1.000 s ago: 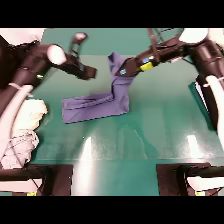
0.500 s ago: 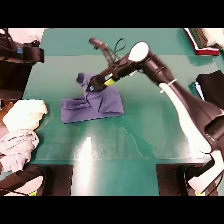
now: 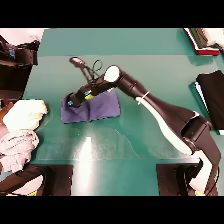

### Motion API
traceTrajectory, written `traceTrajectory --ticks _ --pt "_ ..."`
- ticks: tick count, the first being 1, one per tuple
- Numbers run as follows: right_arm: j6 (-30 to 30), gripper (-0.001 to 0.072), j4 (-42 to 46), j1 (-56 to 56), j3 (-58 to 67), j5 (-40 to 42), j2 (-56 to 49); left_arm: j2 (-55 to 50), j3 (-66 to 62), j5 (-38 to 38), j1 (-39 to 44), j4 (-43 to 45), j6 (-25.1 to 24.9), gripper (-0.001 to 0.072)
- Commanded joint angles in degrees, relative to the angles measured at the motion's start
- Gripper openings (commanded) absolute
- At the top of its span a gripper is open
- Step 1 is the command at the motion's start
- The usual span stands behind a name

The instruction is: Fold the shirts.

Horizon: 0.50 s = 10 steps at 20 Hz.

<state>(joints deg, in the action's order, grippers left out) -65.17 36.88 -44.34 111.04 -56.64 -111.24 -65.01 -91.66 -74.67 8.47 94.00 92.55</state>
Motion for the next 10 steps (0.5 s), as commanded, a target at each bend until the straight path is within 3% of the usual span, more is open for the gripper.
traceTrajectory --ticks 1,3,4,8,10 --pt "5.7 0.0676 -1.9 -3.15 0.07 6.4 0.35 0.07 -0.04 -1.16 -0.07 0.11 0.02 0.0033" --pt "4.2 0.0661 2.97 -1.42 0.02 4.72 2.62 0.07 -0.07 -2.25 -0.07 0.13 0.02 0.0032" --pt "1.55 0.0622 6.38 0.5 0.0 1.75 4.0 0.07 -0.04 -2.84 -0.07 0.11 0.02 0.0032" --pt "-4.24 0.0614 18.53 11.45 -0.24 -15.26 7.56 0.07 0.0 -3.34 -0.07 0.09 0.02 0.0033" --pt "-6.43 0.0614 18.82 18.21 -3.58 -20.26 8.57 0.07 0.0 -3.34 -0.04 -0.11 0.04 0.0033"
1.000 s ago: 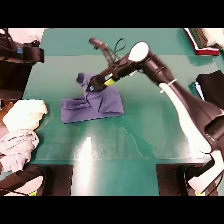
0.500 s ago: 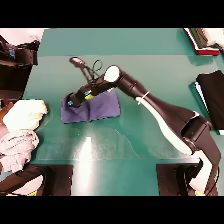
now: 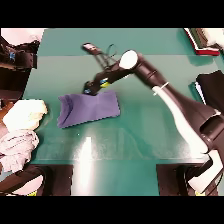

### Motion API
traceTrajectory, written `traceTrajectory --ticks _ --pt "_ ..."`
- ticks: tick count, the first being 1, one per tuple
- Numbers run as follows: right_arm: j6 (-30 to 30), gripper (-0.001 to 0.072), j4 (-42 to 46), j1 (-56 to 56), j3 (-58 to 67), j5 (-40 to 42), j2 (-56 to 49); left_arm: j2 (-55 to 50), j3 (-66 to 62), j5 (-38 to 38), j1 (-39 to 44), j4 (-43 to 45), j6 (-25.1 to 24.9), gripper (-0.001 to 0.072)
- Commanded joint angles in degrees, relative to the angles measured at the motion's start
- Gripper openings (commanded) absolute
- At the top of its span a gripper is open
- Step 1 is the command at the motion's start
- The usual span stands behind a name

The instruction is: Fold the shirts.

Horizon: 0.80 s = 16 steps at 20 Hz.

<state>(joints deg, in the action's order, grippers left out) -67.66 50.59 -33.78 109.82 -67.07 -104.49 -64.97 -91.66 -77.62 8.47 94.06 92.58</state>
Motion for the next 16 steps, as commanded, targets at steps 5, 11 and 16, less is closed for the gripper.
traceTrajectory --ticks 5,11,16 --pt "-8.15 0.0616 -0.09 20.52 -19.15 -9.11 2.6 0.02 0.0 -0.37 -0.04 -0.72 0.02 0.0033" --pt "-3.74 0.0638 -13.14 20.92 -31.82 0.52 2.38 -0.02 0.02 0.92 -0.04 -1.7 0.0 0.0032" --pt "-2.12 0.0638 -18.51 14.53 -29.55 2.62 -2.25 -0.02 0.02 0.85 -0.04 -1.73 0.0 0.0033"
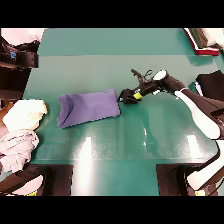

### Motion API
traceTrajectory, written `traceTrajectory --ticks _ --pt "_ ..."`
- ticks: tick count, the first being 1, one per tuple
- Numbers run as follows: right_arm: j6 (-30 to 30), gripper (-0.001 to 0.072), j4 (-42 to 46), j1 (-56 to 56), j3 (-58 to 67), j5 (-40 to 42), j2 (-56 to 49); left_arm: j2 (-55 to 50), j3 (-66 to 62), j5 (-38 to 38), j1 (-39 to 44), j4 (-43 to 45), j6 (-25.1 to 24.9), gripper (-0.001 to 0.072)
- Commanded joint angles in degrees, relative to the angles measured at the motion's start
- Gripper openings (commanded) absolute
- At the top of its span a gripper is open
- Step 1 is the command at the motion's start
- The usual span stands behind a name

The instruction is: Fold the shirts.

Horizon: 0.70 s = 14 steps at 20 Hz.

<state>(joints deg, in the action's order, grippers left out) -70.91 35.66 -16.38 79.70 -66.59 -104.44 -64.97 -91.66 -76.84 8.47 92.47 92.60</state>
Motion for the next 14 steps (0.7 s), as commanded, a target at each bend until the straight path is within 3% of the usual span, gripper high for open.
traceTrajectory --ticks 1,5,6,7,9,10,14 --pt "1.14 0.0638 -4.39 -4.5 2.14 2.49 -3.48 -0.02 0.0 0.07 -0.04 -0.13 -0.02 0.0032" --pt "1.14 0.0627 -4.59 -10.84 8.7 4.57 -7.63 -0.02 0.02 -0.35 -0.04 -0.11 -0.04 0.0033" --pt "1.4 0.0592 -4.46 -12.13 10.12 5.05 -8.31 -0.02 0.0 -0.35 -0.04 -0.11 -0.04 0.0032" --pt "3.04 0.0472 -4.39 -13.22 11.61 5.09 -8.83 -0.02 0.0 -0.39 -0.04 -0.11 -0.04 0.0033" --pt "6.58 0.008 -4.13 -14.29 13.57 4.9 -8.94 -0.02 0.0 -1.11 -0.04 -0.09 -0.04 0.0032" --pt "7.04 0.0019 -4.11 -14.25 14.53 4.39 -8.92 -0.02 0.02 -1.33 -0.07 -0.09 -0.04 0.0032" --pt "6.97 0.0017 -3.93 -9.81 19.78 -0.79 -8.33 -0.02 0.02 -1.4 -0.04 -0.09 -0.04 0.0033"
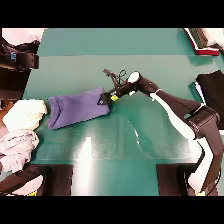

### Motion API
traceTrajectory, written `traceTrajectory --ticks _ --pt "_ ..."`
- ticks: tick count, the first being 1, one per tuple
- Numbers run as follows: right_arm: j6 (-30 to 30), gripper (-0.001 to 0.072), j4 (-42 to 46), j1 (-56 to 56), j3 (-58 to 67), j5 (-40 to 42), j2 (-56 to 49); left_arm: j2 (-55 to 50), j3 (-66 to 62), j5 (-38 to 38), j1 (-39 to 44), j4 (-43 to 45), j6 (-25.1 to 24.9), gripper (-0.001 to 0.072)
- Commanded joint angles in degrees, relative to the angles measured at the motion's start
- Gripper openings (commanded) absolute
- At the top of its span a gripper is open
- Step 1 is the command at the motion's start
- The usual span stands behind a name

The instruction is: Fold the shirts.

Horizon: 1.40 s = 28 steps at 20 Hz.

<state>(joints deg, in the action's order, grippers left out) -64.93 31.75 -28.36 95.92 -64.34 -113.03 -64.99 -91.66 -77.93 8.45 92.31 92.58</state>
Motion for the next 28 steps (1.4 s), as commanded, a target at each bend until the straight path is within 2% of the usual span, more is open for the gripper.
traceTrajectory --ticks 1,4,9,12,17,23,28 --pt "0.9 0.0017 0.13 4.44 4.79 -4.22 0.96 0.0 0.0 -0.55 -0.02 0.07 -0.02 0.0032" --pt "-3.26 0.0017 6.16 13.07 6.29 -5.55 5.18 0.0 0.02 -1.16 -0.02 0.04 0.0 0.0033" --pt "-4.7 0.0017 16.83 30.08 6.29 -6.32 13.77 0.0 0.0 -1.03 -0.02 -1.03 0.46 0.0032" --pt "-4.7 0.0016 17.97 41.53 6.29 -4.39 16.98 0.0 0.0 -0.57 -0.02 -4.44 0.46 0.0032" --pt "-4.0 0.0016 17.81 56.83 6.29 3.37 17.51 0.0 0.02 -0.74 -0.02 -9.03 0.46 0.0032" --pt "-2.56 0.0016 17.77 64.48 6.29 12.46 17.35 0.0 0.35 -3.78 -0.02 -11.26 0.48 0.0033" --pt "1.55 0.0016 17.77 64.5 11.1 11.37 17.35 -0.11 0.55 -4.33 -0.02 -11.61 0.66 0.0033"
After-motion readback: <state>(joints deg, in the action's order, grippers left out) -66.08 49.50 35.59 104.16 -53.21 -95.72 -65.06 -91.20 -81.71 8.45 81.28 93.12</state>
